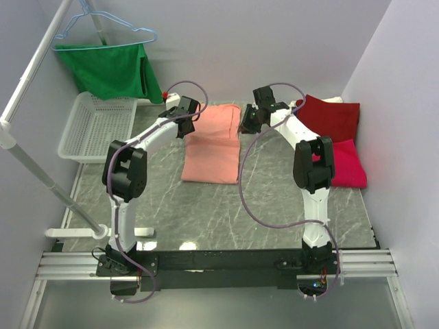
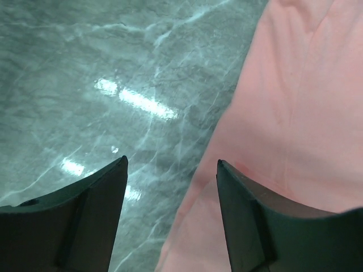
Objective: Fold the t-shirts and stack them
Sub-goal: Fold the tshirt
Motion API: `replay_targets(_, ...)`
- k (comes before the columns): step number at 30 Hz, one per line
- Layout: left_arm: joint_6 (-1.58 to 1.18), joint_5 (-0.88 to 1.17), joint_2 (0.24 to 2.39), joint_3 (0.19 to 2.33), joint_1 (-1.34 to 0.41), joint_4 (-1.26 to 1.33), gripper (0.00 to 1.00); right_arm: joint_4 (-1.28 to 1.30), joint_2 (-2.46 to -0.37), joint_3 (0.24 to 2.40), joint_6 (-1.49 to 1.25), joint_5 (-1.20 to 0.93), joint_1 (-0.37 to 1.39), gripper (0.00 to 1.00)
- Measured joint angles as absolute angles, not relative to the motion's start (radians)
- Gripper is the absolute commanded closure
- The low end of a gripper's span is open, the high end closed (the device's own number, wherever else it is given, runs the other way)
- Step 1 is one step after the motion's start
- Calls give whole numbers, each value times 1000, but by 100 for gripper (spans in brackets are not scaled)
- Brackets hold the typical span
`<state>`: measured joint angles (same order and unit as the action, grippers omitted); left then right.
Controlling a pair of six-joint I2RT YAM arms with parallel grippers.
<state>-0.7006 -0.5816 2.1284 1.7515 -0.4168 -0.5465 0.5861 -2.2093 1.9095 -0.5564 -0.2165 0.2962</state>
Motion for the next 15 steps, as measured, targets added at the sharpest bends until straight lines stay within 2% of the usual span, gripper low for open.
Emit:
replay_targets(6,-694,-535,2009,1649,-419,-537,31,564,-2122,1734,-556,-232,299,73)
replay_targets(10,-691,-413,1943,1553,-419,-525,32,572,-2018,1568,-556,-232,304,71)
replay_targets(15,-691,-239,1831,1324,-420,-477,32,560,-1859,1369,-555,-285,308,69)
